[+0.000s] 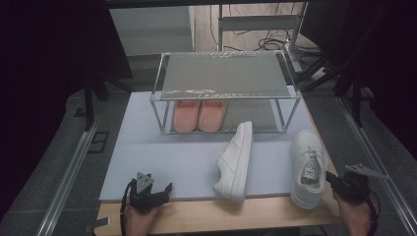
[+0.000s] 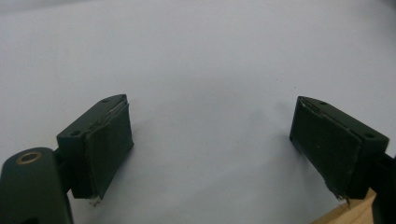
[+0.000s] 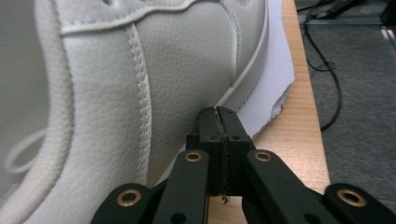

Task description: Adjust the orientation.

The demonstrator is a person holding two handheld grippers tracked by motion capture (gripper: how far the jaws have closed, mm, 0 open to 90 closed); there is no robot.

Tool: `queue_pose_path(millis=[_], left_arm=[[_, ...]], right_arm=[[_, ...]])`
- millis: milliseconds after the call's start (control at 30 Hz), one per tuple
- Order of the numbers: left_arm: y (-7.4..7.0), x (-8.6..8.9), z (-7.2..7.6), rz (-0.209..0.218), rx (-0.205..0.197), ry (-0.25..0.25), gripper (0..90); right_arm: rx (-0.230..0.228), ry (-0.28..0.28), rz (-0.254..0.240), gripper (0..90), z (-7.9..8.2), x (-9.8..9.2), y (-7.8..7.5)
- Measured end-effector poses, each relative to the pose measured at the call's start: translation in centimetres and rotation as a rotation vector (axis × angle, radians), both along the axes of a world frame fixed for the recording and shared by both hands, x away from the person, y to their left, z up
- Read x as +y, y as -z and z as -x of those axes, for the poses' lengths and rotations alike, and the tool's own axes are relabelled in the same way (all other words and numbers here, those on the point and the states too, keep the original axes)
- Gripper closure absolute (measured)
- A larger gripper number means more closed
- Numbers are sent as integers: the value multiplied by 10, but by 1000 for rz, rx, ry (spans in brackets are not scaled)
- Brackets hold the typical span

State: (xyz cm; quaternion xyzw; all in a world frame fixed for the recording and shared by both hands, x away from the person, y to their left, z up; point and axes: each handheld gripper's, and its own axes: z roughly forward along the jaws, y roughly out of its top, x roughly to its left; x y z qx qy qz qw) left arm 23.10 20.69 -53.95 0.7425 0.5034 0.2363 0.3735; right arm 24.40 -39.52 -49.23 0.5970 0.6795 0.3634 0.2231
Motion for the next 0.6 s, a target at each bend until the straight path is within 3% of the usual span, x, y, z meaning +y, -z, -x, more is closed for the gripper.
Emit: queue_pose_path(millis=[167, 367, 600], left_arm=[[0, 0, 0, 0, 0, 0, 128], [0, 0, 0, 0, 0, 0, 128], [0, 0, 0, 0, 0, 0, 128]], right_arm=[[-20, -23, -29, 883, 5, -5, -8], [-41, 1, -14, 838, 13, -7, -20], [-71, -19, 0, 886, 20, 0, -43]])
